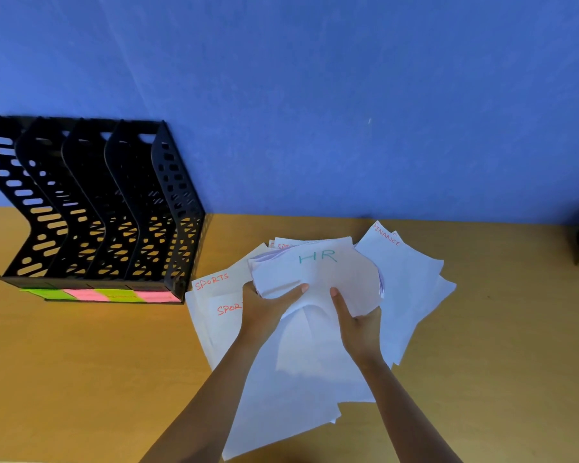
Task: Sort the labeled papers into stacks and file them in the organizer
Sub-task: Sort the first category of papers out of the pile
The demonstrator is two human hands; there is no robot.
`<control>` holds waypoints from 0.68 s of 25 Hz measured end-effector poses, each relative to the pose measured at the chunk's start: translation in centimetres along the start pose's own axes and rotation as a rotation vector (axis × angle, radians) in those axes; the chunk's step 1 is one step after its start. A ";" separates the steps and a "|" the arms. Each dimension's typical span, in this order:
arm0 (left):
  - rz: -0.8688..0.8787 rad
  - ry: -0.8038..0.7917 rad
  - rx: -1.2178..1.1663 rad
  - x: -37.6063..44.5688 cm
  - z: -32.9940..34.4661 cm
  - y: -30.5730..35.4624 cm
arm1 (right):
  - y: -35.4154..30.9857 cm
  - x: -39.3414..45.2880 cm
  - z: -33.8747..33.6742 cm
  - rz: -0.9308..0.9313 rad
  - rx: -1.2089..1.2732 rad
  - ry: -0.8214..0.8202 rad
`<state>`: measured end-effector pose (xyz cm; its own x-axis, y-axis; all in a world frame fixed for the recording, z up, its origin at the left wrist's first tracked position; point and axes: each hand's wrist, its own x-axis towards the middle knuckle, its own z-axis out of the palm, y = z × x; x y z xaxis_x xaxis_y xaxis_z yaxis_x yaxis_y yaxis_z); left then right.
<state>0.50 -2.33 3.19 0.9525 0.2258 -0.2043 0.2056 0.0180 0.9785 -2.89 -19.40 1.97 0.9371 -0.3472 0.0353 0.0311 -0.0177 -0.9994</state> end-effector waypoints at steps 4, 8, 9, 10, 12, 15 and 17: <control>-0.056 0.002 -0.008 0.2 -0.2 -0.7 | 1.0 -0.4 -0.2 0.051 -0.072 -0.024; -0.077 0.011 0.054 0.6 -0.6 -1.0 | 1.3 -0.4 -0.1 0.022 -0.059 0.000; -0.093 -0.020 0.036 0.6 -0.5 -1.2 | 1.4 -0.5 -0.1 0.042 -0.078 -0.006; -0.108 -0.057 0.015 0.5 -0.5 -1.3 | 1.5 -0.5 -0.2 0.072 -0.105 -0.016; -0.110 -0.082 -0.005 0.4 -0.4 -1.5 | 1.3 -0.4 -0.3 0.104 -0.140 -0.045; -0.082 -0.079 -0.011 0.4 -1.0 -0.3 | 0.1 0.1 -0.1 0.044 -0.152 -0.065; -0.059 -0.104 -0.018 0.8 -1.8 0.5 | -1.1 0.5 0.3 0.024 -0.151 -0.072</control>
<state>0.94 -0.43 3.55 0.9572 0.1219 -0.2624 0.2587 0.0459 0.9649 -2.30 -19.25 3.09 0.9595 -0.2817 0.0053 -0.0394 -0.1527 -0.9875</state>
